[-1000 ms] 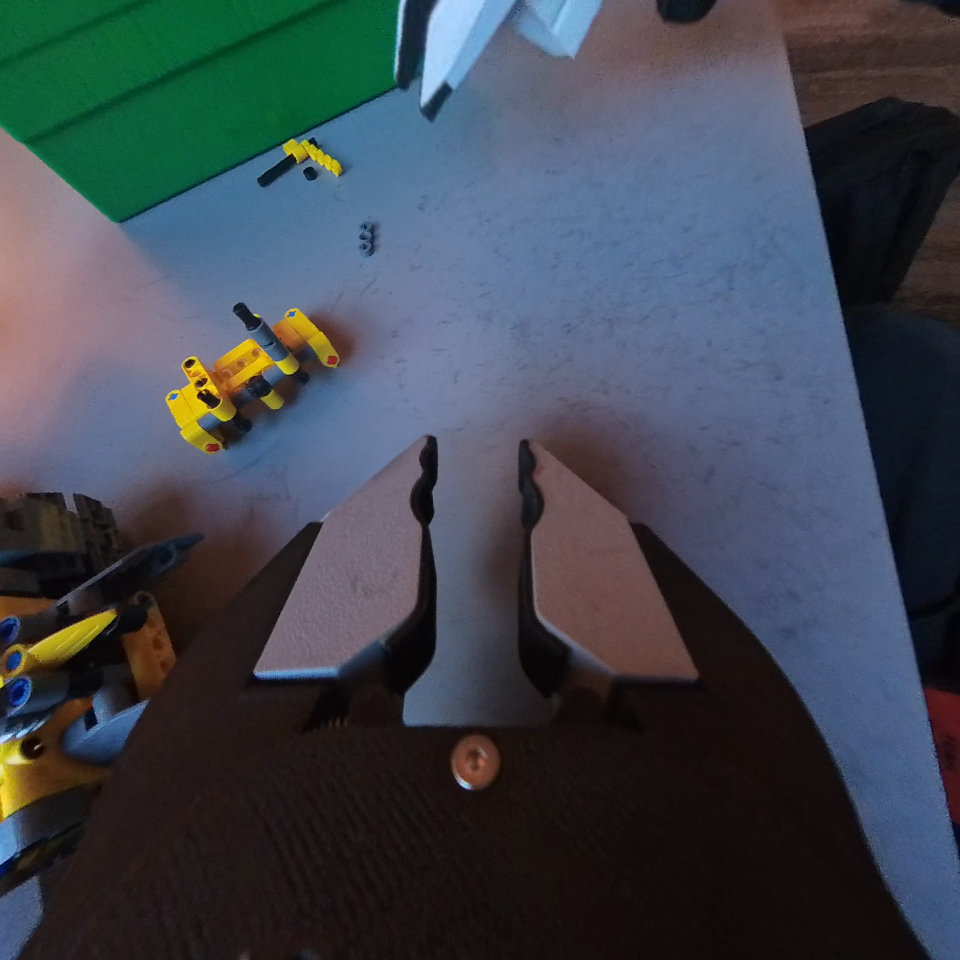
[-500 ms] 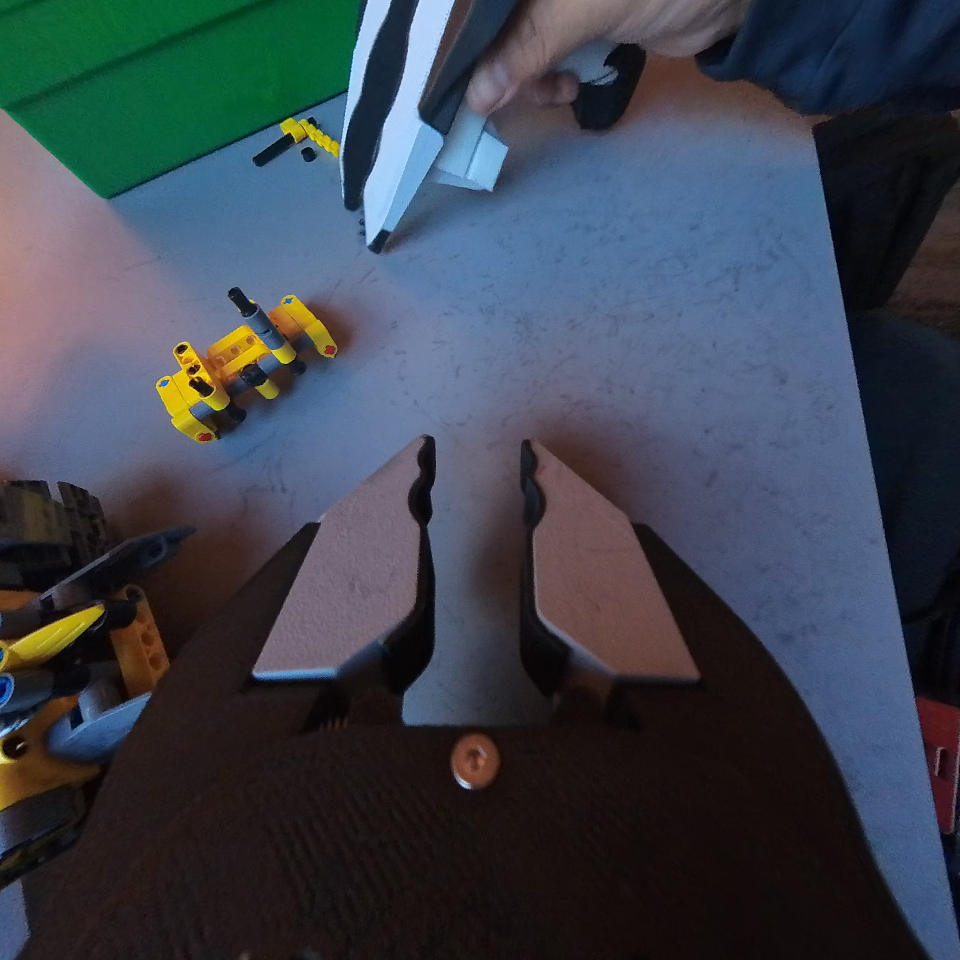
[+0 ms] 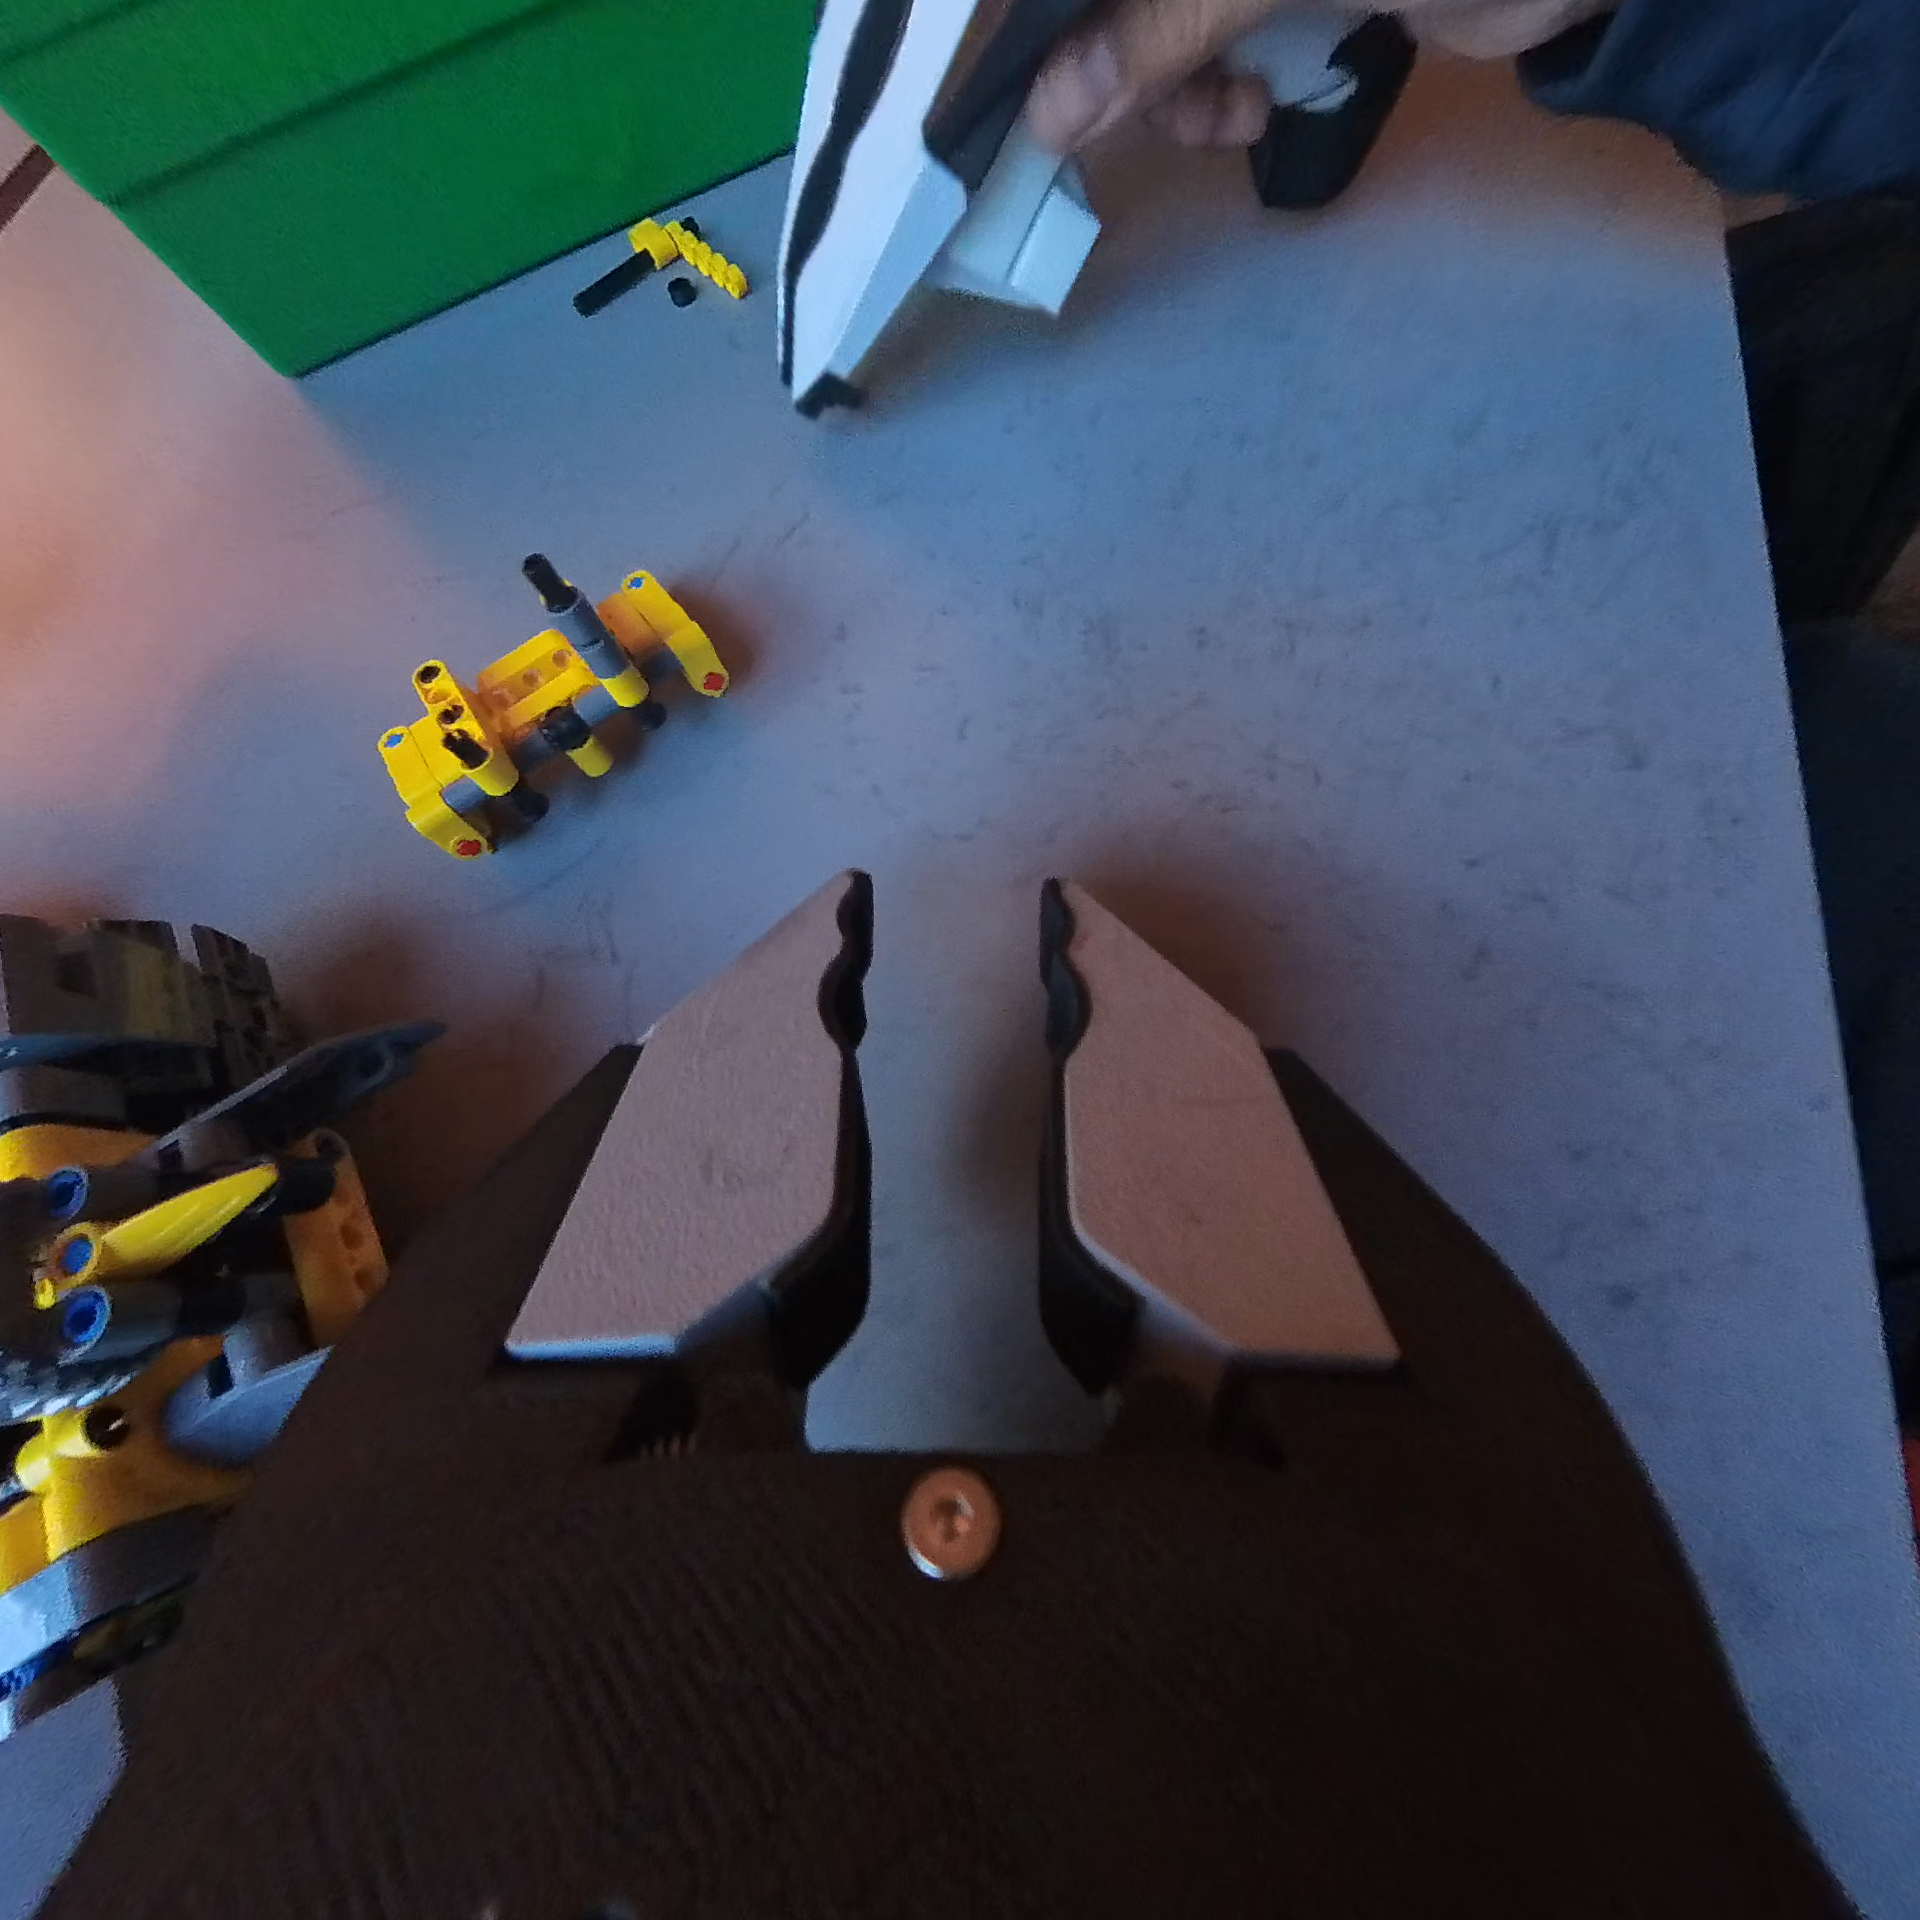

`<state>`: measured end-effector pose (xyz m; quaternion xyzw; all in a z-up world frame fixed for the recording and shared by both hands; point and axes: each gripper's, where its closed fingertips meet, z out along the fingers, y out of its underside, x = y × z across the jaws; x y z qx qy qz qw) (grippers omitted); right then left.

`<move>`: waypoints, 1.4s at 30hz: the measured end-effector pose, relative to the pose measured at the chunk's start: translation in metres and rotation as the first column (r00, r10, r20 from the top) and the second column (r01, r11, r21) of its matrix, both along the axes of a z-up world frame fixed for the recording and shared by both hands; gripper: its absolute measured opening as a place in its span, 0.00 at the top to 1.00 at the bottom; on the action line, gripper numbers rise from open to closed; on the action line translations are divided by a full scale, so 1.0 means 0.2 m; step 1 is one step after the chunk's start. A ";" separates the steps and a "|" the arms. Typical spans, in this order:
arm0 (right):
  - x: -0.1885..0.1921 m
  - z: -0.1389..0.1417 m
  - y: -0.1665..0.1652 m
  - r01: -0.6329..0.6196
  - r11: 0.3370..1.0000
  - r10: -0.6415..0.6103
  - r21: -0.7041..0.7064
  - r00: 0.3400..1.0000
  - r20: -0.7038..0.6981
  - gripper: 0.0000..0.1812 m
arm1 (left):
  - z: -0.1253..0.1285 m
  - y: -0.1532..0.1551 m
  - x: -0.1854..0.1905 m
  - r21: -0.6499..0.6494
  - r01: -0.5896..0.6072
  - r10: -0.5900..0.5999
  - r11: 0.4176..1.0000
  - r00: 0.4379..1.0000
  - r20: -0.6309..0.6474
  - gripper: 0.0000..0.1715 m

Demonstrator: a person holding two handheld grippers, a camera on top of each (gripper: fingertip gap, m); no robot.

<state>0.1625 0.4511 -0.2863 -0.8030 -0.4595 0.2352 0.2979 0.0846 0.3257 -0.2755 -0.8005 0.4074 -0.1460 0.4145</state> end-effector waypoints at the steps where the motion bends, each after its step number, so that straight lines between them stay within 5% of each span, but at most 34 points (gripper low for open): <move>1: 0.01 0.02 0.01 0.007 1.000 -0.006 0.002 1.000 -0.012 0.98 | 0.00 0.00 0.00 -0.002 -0.002 0.002 1.000 1.000 0.001 0.83; 10: 0.08 0.02 0.06 0.039 0.998 -0.041 -0.053 0.999 -0.036 0.86 | -0.01 -0.01 0.01 -0.007 0.010 -0.010 1.000 1.000 -0.009 0.83; 21: 0.01 -0.04 0.01 -0.035 0.999 0.035 0.010 0.999 0.025 0.98 | -0.01 -0.01 0.01 -0.014 0.010 -0.010 1.000 1.000 -0.001 0.83; 26: -0.01 0.26 0.02 -0.017 0.982 0.032 0.186 0.996 -0.081 0.98 | -0.01 -0.01 0.01 -0.014 0.009 -0.009 1.000 1.000 0.000 0.83; 31: 0.23 0.84 0.32 0.275 0.796 -0.191 0.540 0.960 -0.207 0.98 | -0.01 -0.01 0.01 -0.017 0.008 -0.008 1.000 1.000 -0.001 0.83; 36: 0.49 0.72 0.63 0.369 0.834 -0.401 0.410 0.916 -0.009 0.92 | -0.01 0.00 0.00 -0.013 0.003 -0.003 1.000 1.000 0.004 0.84; 39: 0.45 0.76 0.56 0.379 0.821 -0.372 0.427 0.922 -0.105 0.90 | 0.01 0.01 -0.02 -0.008 -0.013 0.013 1.000 1.000 0.009 0.83; 42: 0.23 0.69 0.32 0.258 0.900 -0.193 0.351 0.959 -0.208 0.88 | 0.01 0.02 -0.04 -0.026 -0.047 0.048 0.999 0.999 0.025 0.83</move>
